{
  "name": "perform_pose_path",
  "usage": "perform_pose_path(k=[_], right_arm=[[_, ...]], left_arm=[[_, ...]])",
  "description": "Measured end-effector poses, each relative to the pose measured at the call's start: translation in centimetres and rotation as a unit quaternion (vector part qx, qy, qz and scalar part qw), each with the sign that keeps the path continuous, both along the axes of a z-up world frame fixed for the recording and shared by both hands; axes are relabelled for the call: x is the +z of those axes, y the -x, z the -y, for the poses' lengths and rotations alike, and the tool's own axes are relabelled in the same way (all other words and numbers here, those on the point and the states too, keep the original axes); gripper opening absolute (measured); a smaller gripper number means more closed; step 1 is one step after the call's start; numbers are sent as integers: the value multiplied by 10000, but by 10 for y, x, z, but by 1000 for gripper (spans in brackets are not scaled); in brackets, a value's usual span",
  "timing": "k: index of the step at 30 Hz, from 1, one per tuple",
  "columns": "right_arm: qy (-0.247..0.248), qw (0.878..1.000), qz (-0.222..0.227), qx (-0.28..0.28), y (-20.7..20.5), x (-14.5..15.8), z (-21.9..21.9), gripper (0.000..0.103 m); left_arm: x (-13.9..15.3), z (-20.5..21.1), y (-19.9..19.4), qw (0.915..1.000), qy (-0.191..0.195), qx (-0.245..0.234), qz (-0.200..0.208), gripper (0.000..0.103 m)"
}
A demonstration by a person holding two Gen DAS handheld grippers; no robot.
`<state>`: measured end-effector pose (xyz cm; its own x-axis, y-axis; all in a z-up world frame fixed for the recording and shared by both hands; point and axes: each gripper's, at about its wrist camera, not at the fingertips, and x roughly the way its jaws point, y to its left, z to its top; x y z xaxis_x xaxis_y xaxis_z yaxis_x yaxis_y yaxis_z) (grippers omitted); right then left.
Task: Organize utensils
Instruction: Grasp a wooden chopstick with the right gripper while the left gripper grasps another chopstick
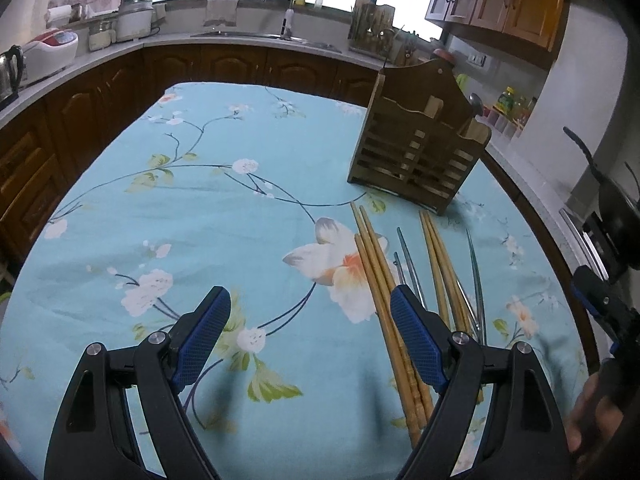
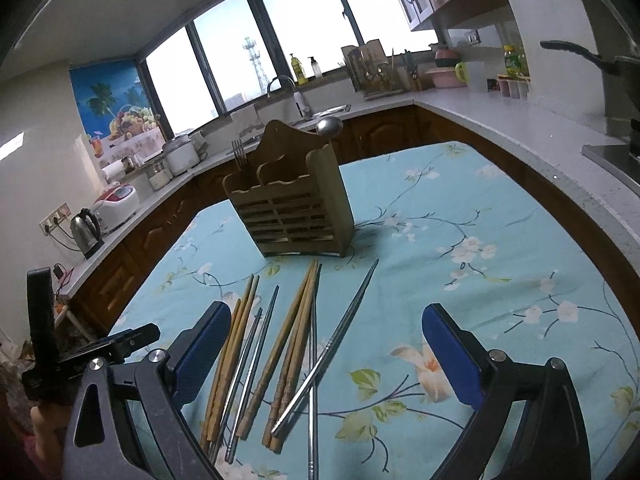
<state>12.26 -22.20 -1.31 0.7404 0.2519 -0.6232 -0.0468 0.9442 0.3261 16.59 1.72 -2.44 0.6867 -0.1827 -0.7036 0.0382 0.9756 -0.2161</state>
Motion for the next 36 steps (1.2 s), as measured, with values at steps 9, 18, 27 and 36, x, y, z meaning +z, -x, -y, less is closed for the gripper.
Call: perform_pose_path(k=[9,18,27,36], right_arm=[[-185,9985,-498,156,-36,-18,-7,61],[-261,9903,-1244,555,-97,-56,-33,26],[226,9835,-1633,748,-132,-86,-51,10],[305,9829,-1703,633,-132,-81,-29,12]], left_arm=[[1,10,-36,9997,-23,-193,-177,80],[-10,30,-88,9976,-153,-473,-479,65],[-26,48,-124,9944,-221,-714,-752,53],[-38,66,-144,9906,-308,-1011,-870,35]])
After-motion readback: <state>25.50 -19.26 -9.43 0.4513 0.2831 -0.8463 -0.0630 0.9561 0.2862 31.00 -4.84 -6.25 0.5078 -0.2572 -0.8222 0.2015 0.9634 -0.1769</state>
